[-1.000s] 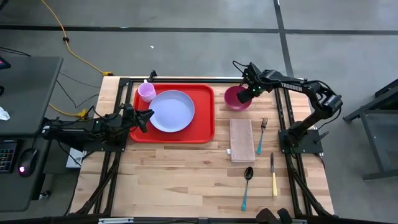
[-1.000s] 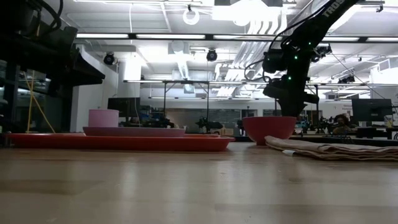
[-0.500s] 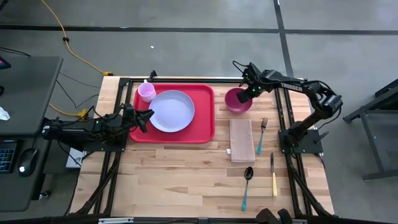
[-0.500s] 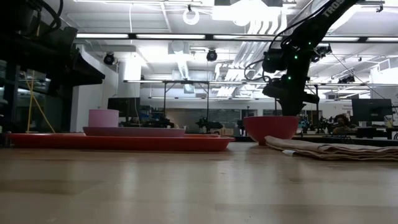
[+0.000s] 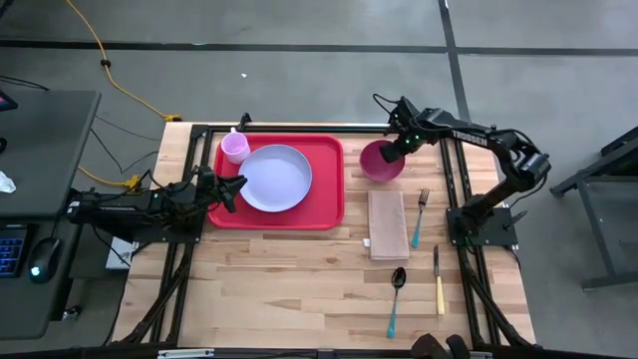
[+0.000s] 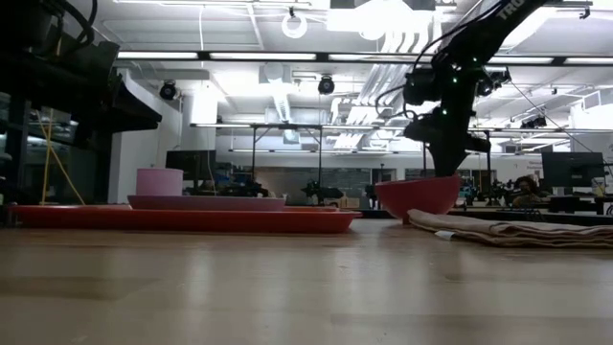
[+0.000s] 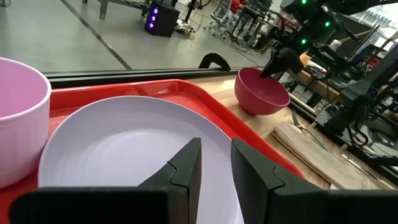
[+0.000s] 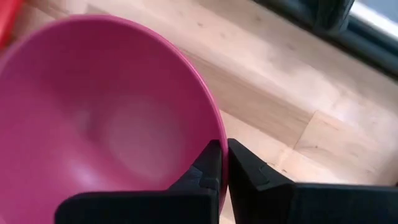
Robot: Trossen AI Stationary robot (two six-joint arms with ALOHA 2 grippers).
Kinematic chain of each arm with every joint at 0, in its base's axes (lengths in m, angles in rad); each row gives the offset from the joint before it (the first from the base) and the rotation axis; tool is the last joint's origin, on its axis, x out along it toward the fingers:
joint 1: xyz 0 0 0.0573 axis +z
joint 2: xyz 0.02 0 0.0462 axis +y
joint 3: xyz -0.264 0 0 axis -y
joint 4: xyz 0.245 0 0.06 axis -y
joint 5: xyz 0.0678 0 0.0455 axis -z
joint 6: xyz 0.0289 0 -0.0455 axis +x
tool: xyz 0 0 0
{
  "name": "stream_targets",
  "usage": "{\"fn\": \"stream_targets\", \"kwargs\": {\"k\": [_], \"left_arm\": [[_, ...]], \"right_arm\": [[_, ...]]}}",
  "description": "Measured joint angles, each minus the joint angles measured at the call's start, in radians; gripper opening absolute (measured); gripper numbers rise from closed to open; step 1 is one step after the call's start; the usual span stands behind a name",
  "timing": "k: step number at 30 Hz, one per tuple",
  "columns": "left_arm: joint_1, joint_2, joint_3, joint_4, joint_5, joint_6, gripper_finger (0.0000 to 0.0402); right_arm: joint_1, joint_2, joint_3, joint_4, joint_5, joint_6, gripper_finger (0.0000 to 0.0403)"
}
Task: Set up tray
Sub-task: Put the pink bowl on the light purple plate
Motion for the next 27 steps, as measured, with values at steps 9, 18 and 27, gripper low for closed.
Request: {"fn": "stream_targets", "kwargs": {"k": [9, 18, 27], "left_arm": [[0.000, 0.000, 0.000, 0.000, 0.000, 0.000, 0.0117], [0.000, 0.000, 0.000, 0.000, 0.000, 0.001, 0.0117], [0.000, 0.000, 0.000, 0.000, 0.010, -0.030, 0.0117]], "right_arm": [[0.000, 0.000, 0.137, -0.080, -0.036, -0.002, 0.0000], [0.083, 0.000, 0.252, -0.130, -0.054, 0.025, 0.0000], [0.201, 0.004, 0.395, -0.136, -0.052, 0.060, 0.0000]]}}
